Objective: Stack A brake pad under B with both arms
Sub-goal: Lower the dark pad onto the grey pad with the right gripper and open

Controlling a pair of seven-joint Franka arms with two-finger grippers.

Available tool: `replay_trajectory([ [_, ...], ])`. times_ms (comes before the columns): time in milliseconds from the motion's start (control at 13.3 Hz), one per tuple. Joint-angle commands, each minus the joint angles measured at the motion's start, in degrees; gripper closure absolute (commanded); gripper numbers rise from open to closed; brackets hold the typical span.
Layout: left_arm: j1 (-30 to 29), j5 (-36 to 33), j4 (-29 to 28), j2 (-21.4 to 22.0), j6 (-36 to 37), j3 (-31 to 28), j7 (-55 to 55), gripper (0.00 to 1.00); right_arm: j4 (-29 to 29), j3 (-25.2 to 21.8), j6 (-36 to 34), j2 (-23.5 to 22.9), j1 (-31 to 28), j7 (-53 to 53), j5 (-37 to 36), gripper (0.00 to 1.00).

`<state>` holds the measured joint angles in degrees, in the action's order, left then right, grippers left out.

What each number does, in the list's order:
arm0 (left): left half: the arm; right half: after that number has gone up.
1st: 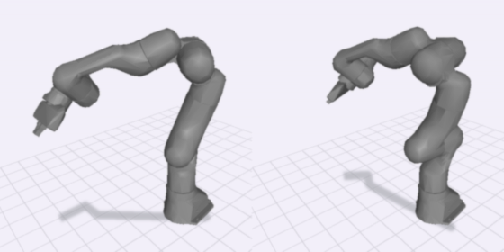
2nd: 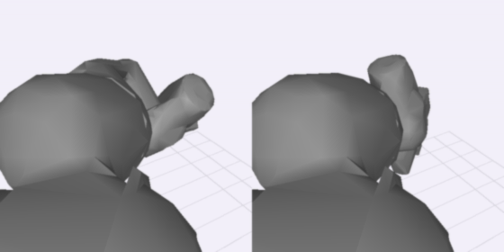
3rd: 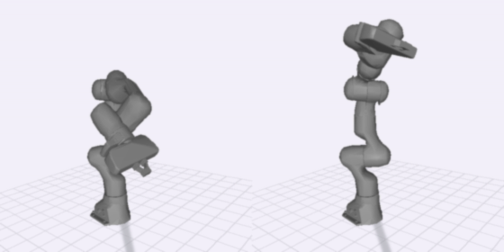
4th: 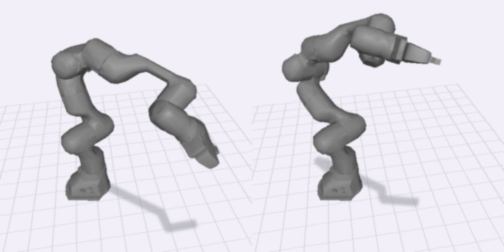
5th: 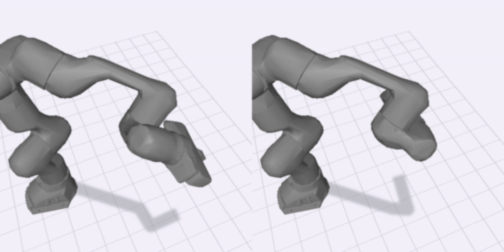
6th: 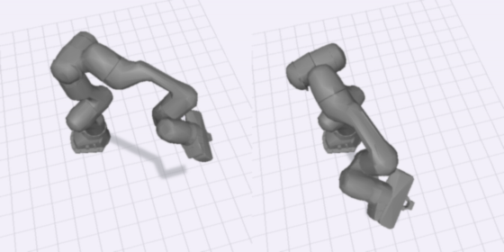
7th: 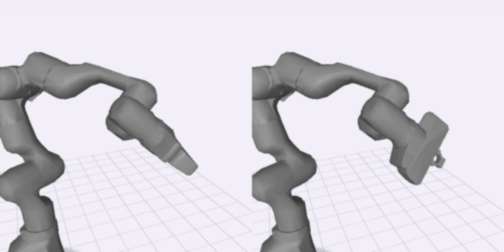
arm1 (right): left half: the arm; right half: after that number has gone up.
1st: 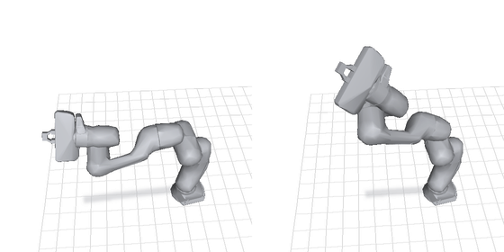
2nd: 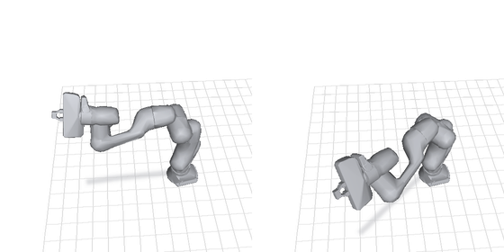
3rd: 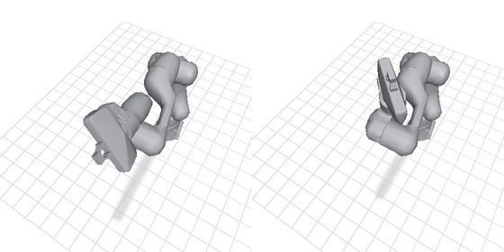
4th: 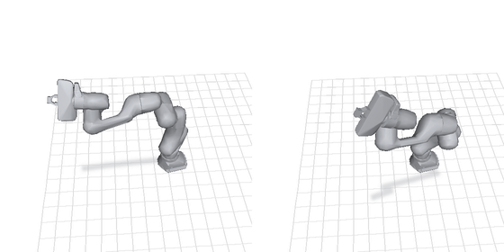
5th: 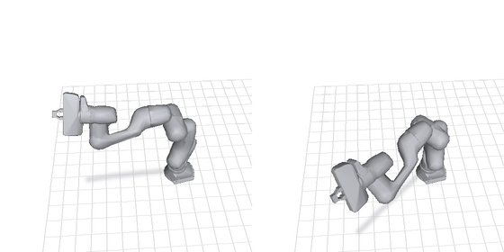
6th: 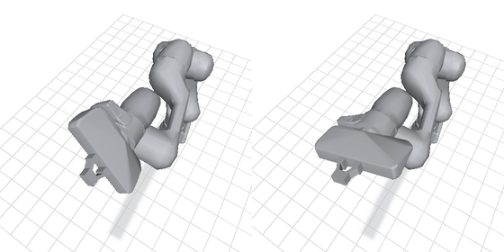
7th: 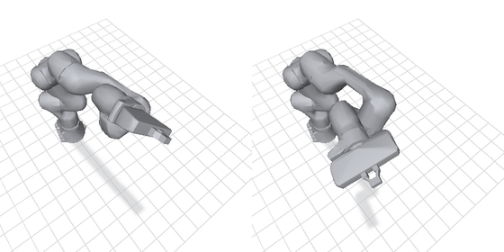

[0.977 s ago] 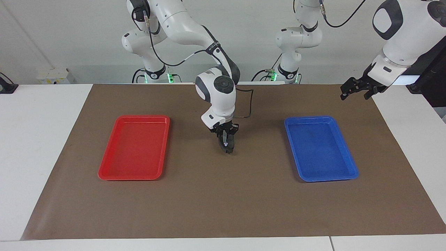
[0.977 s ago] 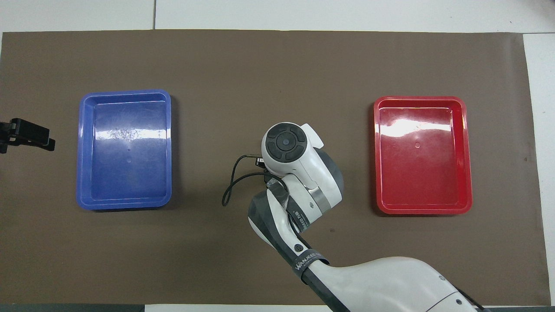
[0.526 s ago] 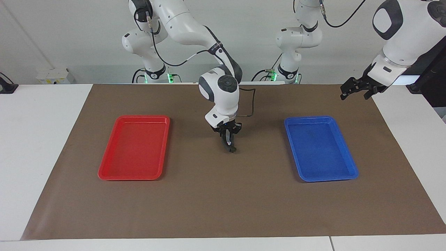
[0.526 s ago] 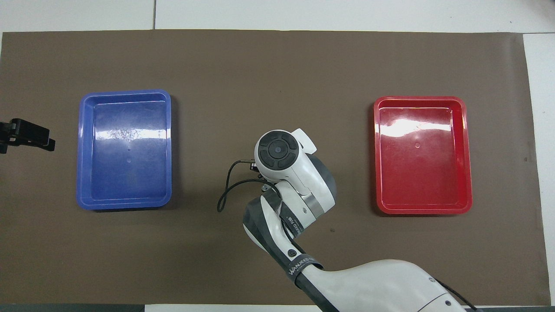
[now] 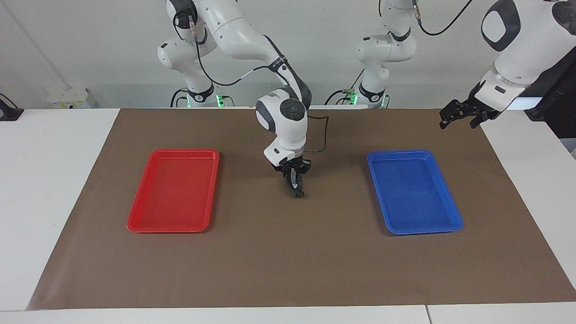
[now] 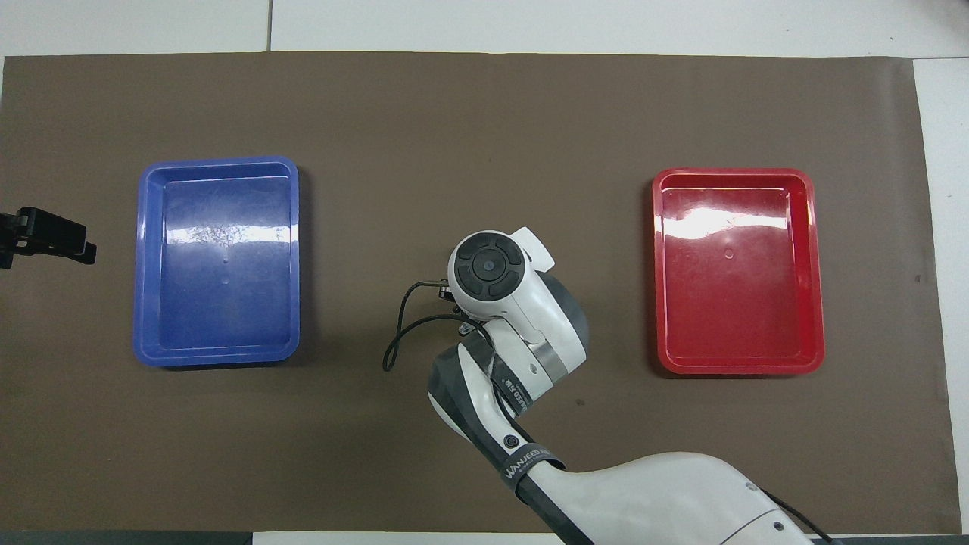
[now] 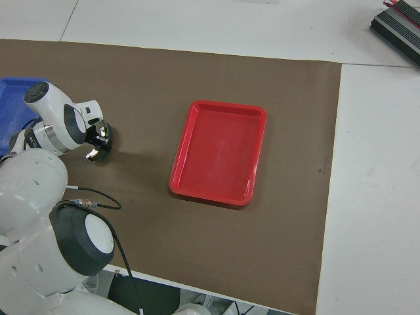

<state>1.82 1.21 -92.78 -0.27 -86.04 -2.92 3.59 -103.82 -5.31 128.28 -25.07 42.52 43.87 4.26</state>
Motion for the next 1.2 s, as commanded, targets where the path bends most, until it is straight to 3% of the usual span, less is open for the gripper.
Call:
replay_trajectory([
  [0, -0.7, 0.3, -0.1, 0.3, 0.6, 0.4, 0.5, 0.00, -0.9, -0.1, 1.3, 0.9, 0.2, 0.4, 0.4, 1.00],
  [301, -0.6, 0.3, -0.1, 0.3, 0.6, 0.4, 0.5, 0.00, -1.6, 0.0, 2.1, 1.0, 0.4, 0.4, 0.3, 0.96],
  [376, -0.7, 0.3, -0.1, 0.3, 0.6, 0.4, 0.5, 0.00, -1.6, 0.0, 2.1, 1.0, 0.4, 0.4, 0.4, 0.75],
  [451, -0.7, 0.3, -0.1, 0.3, 0.6, 0.4, 0.5, 0.00, -1.8, 0.0, 2.2, 1.1, 0.4, 0.4, 0.4, 0.15],
  [526, -0.7, 0.3, -0.1, 0.3, 0.6, 0.4, 0.5, 0.00, -2.1, 0.0, 2.2, 1.2, 0.4, 0.2, 0.4, 0.00],
  [902, -0.6, 0.3, -0.1, 0.3, 0.7, 0.4, 0.4, 0.00, -0.9, -0.3, 0.5, 1.4, 0.2, -1.9, -0.1, 0.00],
  [1127, -0.7, 0.3, -0.1, 0.3, 0.7, 0.4, 0.5, 0.00, -1.1, -0.9, -0.7, 6.3, -4.1, -2.0, -3.9, 0.00],
])
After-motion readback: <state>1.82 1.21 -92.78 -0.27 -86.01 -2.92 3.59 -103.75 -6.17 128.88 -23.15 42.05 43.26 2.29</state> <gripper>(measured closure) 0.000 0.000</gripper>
